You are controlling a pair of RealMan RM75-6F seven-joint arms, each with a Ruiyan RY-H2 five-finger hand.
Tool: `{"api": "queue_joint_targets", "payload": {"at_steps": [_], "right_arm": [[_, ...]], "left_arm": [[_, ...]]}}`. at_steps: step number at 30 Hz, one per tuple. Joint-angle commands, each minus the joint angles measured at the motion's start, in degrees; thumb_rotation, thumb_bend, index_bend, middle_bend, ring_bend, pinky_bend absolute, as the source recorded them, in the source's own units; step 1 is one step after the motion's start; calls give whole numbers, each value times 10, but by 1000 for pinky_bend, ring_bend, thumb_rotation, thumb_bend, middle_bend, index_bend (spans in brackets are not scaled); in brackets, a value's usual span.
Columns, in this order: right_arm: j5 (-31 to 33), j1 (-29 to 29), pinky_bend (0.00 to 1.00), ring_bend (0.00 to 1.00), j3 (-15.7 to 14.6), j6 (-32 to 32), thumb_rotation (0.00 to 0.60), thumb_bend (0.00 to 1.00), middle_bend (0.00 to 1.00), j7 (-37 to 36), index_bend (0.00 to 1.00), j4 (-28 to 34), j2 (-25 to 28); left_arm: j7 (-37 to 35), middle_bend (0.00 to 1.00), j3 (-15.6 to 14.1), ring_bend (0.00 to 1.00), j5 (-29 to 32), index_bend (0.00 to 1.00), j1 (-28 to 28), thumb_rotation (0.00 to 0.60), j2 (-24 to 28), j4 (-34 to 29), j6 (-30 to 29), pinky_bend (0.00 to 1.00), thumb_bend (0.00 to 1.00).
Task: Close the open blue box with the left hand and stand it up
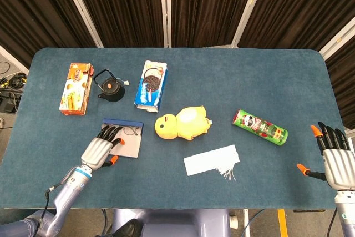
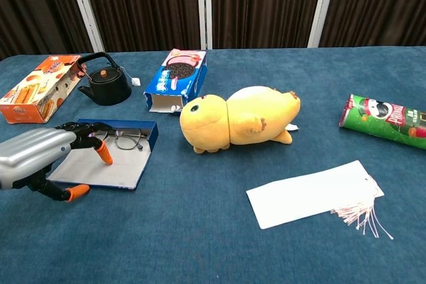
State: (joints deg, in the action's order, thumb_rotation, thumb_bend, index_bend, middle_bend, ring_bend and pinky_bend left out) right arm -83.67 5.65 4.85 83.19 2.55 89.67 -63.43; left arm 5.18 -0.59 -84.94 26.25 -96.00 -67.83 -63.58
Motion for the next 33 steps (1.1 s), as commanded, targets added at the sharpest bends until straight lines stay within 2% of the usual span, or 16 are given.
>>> {"api": "queue_joint_targets", "payload": {"at_steps": [1, 9, 11, 18, 25, 29, 33], "right_arm": [[0, 0, 0, 0, 0, 0, 600, 0, 0, 0, 0, 0, 0], [2, 1, 0, 0, 0, -3, 600, 0, 0, 1, 0, -1, -1], [3, 1, 0, 0, 0, -5, 600, 0, 0, 3, 0, -3, -2], [5, 2, 0, 0, 0, -7, 600, 0, 0, 4, 0, -4, -3], [4, 3, 0, 0, -1, -8, 600, 0, 0, 1, 0, -4, -3], [1, 2, 0, 0, -3, -8, 600, 0, 0, -3, 0, 0, -2], [-1, 2, 0, 0, -3, -6, 600, 0, 0, -4, 0, 1, -1]], "left_arm": [[0, 0, 4, 0, 2, 325, 3, 600, 2, -2, 2, 0, 592], [5, 0, 26, 0, 18, 327, 14, 600, 8, -10, 9, 0, 592], [7, 0, 41, 0, 29, 330, 24, 600, 3, 0, 19, 0, 592], [0, 0, 52, 0, 40, 368, 36, 600, -10, 21, 30, 0, 593], [-35, 0, 30, 0, 20, 488, 29, 600, -17, 37, 24, 0, 594], [-43, 0, 18, 0, 4, 607, 23, 600, 1, 10, 8, 0, 595], [-27, 0, 12, 0, 6, 645, 14, 600, 32, -42, 0, 0, 595]]}}
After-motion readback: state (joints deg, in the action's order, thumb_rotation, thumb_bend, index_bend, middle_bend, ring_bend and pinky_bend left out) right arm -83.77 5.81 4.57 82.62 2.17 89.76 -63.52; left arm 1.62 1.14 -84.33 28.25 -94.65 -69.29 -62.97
